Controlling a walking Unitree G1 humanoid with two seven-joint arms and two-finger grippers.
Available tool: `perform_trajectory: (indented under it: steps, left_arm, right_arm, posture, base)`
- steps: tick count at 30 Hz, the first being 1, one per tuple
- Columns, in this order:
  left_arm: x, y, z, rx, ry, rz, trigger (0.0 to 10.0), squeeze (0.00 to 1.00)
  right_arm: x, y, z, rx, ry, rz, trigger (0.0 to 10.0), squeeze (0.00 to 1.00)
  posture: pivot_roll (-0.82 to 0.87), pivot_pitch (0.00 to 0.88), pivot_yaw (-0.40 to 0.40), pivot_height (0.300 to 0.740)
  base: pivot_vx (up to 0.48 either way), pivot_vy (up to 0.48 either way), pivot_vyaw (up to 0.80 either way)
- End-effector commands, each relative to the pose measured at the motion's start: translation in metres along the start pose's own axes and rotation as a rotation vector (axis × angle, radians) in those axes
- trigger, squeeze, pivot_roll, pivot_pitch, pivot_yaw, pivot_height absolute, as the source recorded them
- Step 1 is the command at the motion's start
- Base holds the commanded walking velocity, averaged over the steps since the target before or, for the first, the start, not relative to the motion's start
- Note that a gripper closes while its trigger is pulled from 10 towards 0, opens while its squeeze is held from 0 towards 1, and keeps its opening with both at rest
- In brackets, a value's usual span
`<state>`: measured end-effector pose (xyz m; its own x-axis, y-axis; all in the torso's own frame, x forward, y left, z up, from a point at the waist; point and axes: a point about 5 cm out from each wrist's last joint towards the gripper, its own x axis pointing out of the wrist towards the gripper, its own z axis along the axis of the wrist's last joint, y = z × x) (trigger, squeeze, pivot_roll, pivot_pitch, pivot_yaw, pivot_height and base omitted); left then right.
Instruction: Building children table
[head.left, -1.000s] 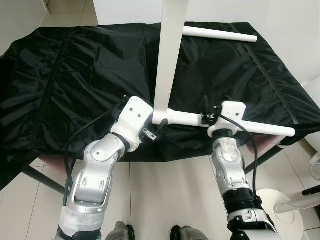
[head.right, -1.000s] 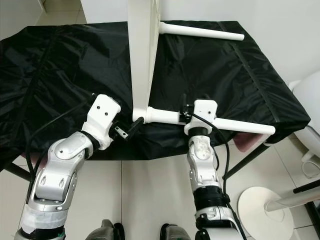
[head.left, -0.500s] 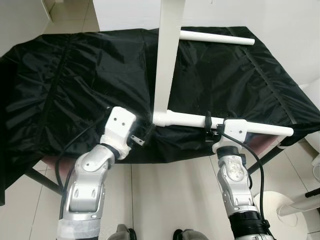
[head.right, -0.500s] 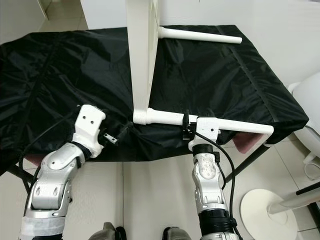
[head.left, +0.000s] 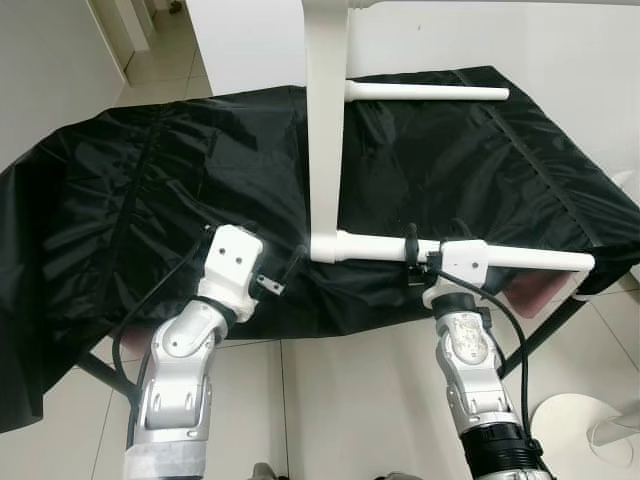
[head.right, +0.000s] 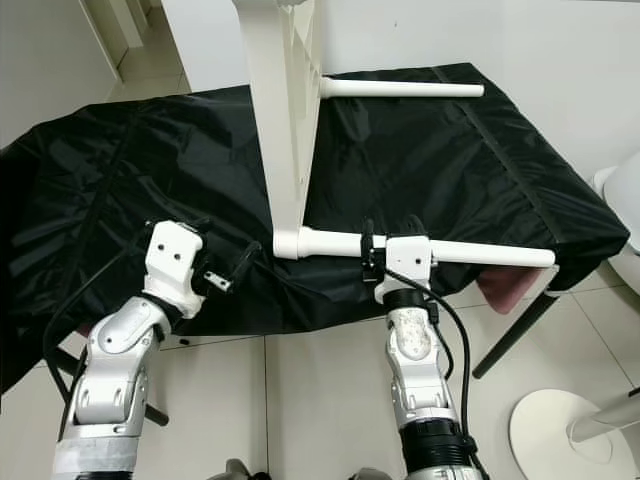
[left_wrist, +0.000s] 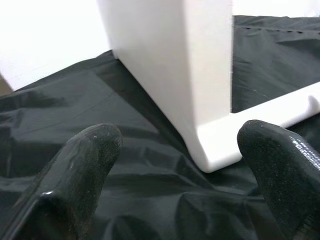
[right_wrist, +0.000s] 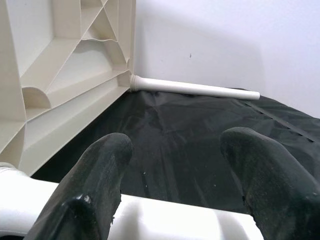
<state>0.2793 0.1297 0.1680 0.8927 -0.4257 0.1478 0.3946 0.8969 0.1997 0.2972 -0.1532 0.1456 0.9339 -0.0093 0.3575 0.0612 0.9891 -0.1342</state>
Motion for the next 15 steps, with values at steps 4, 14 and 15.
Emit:
perform_trajectory:
  steps: [4, 14, 15]
  left_arm:
    - [-0.009, 0.019, -0.008, -0.064, 0.006, 0.343, 10.0, 0.0]
    - [-0.01, 0.017, -0.02, -0.084, -0.03, 0.331, 10.0, 0.0]
    - [-0.009, 0.017, -0.022, -0.089, -0.024, 0.34, 10.0, 0.0]
  right_arm:
    - [-0.005, -0.001, -0.004, 0.032, 0.017, -0.015, 10.0, 0.0]
    - [-0.01, 0.0, -0.003, 0.047, 0.026, -0.011, 10.0, 0.0]
    - [-0.011, -0.002, -0.002, 0.041, 0.025, -0.009, 10.0, 0.0]
  posture:
    - [-0.11, 0.046, 0.103, 0.74]
    - [-0.13, 0.059, 0.08, 0.74]
    - [-0.14, 0.069, 0.08, 0.74]
  base:
    - [0.0, 0.0, 0.0]
    - [0.0, 0.0, 0.0]
    - [0.0, 0.0, 0.0]
